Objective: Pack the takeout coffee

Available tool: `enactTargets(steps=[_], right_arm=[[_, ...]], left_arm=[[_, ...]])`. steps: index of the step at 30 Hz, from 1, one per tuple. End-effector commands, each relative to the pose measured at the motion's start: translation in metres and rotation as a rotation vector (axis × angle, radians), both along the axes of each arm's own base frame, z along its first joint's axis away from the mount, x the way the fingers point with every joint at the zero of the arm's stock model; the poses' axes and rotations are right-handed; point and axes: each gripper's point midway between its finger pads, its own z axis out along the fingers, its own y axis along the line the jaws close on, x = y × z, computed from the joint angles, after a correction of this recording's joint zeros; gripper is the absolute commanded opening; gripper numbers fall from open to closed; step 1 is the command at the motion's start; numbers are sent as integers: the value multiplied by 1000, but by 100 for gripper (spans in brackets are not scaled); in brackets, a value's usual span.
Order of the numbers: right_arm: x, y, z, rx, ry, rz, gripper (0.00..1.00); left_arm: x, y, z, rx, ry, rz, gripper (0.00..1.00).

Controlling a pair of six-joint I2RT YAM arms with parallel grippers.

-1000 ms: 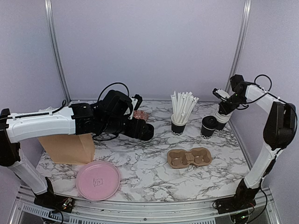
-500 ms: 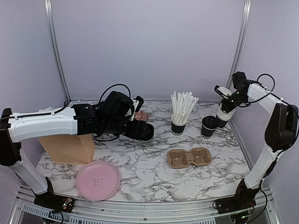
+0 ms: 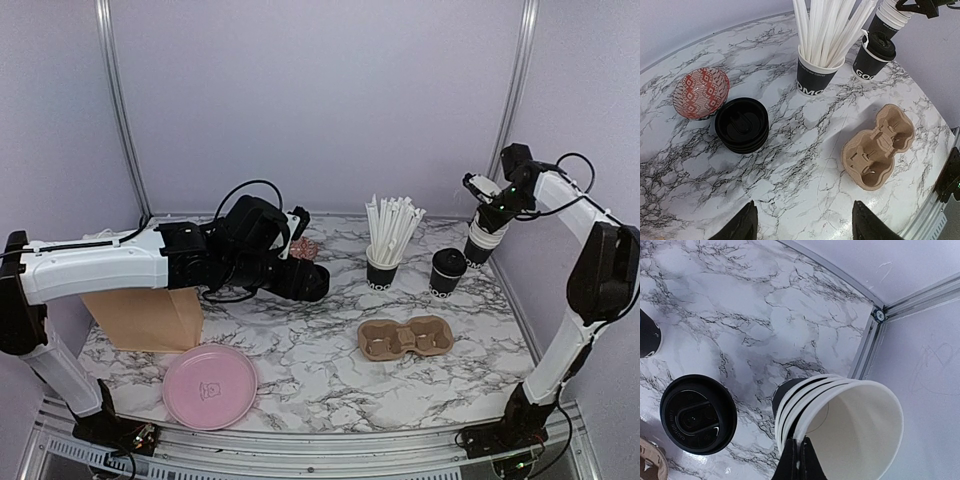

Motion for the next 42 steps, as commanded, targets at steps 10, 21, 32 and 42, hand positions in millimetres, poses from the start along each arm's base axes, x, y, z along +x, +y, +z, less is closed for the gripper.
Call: enactTargets(steps=[10, 21, 32, 42], right_arm=[[-5, -1, 5, -29, -9, 18, 0], [-6, 14, 29, 134, -24, 87, 0], [6, 2, 27, 63, -47, 13, 0], [12, -9, 19, -132, -22, -28, 0]], left_arm=[[1, -6, 1, -5, 18, -22, 64], [-1, -4, -5, 1, 29, -18, 64], [-4, -3, -7, 3, 36, -27, 64], [-3, -10, -6, 0, 36, -44, 64]])
